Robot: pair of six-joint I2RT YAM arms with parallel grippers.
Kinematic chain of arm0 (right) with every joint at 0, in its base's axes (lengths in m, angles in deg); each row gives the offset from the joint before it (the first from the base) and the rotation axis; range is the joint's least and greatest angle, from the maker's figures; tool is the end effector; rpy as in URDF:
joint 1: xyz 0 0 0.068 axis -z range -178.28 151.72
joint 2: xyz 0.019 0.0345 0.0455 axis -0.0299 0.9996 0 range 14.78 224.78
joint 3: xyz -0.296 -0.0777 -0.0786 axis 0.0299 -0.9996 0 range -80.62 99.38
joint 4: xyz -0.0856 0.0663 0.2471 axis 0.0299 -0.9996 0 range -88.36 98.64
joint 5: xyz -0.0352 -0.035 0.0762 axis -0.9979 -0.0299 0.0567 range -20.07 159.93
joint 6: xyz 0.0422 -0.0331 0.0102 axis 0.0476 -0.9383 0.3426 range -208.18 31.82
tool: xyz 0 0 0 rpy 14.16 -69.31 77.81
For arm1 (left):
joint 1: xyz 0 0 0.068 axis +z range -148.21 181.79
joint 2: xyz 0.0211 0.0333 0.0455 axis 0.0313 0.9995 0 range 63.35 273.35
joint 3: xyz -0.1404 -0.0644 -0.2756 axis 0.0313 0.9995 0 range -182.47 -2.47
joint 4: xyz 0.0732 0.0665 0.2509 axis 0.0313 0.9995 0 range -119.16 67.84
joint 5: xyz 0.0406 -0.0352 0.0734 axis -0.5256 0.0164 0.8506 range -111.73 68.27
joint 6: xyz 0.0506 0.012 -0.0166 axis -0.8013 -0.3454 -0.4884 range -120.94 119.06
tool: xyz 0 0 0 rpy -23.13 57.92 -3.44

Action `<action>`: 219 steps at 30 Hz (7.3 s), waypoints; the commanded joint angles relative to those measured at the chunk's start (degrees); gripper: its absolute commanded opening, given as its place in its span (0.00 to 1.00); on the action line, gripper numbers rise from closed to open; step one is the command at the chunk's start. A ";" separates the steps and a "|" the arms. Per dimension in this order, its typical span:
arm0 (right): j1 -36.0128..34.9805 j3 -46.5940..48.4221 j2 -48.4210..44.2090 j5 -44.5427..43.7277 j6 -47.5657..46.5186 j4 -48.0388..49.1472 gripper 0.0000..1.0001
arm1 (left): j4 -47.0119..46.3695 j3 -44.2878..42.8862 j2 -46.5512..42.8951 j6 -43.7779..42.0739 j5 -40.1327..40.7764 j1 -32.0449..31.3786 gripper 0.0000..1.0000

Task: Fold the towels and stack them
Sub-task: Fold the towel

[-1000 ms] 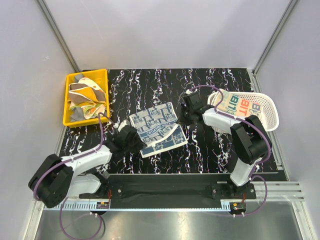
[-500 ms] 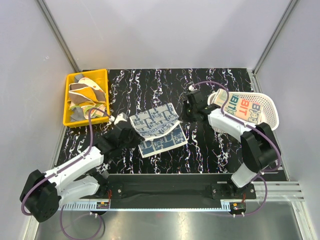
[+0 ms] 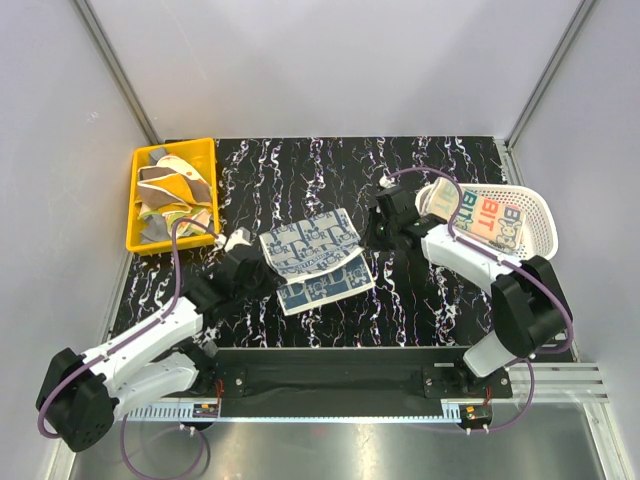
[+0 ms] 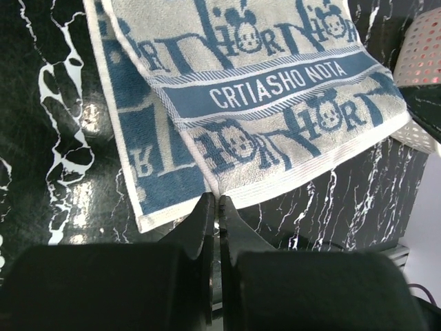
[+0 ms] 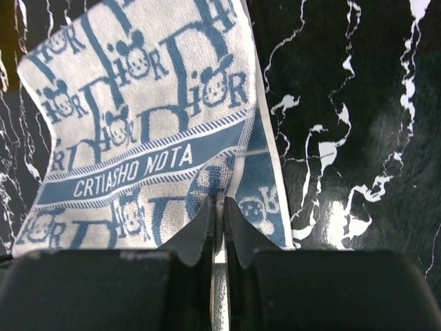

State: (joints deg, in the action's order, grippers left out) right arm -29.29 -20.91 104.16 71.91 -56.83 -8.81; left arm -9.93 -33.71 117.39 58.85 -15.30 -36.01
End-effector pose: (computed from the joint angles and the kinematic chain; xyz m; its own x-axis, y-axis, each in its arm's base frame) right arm 0.2927 0.1773 0.2672 -0.8148 0.1171 -0.5678 -0.1299 0.9176 0.3756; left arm 0.1433 -0.1059 0.2462 -0.7357 -0.5161 -0.4386 -0.1837 0.7754 -0.6042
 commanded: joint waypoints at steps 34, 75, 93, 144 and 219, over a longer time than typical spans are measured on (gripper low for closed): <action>-4.59 -13.73 -6.32 -3.56 3.19 3.04 0.16 | -7.71 9.10 4.05 1.30 -4.24 -0.61 0.00; -4.24 21.05 21.34 -0.67 -11.49 3.66 0.26 | -3.57 -21.48 27.51 -15.75 2.00 13.80 0.24; 1.11 29.25 33.67 -3.56 -12.81 2.42 0.22 | -3.85 -35.98 52.83 -22.43 -0.11 20.84 0.19; 3.75 24.67 28.48 4.53 -4.55 2.51 0.23 | -1.04 -42.67 59.86 -23.14 -6.53 18.20 0.32; 8.50 25.90 31.82 -2.07 -14.13 0.32 0.17 | -2.26 -47.59 61.27 -37.11 -7.58 18.99 0.24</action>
State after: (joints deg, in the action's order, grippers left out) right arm -20.30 3.44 135.55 70.51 -70.05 -7.92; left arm -9.36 -81.69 179.42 22.80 -20.94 -17.32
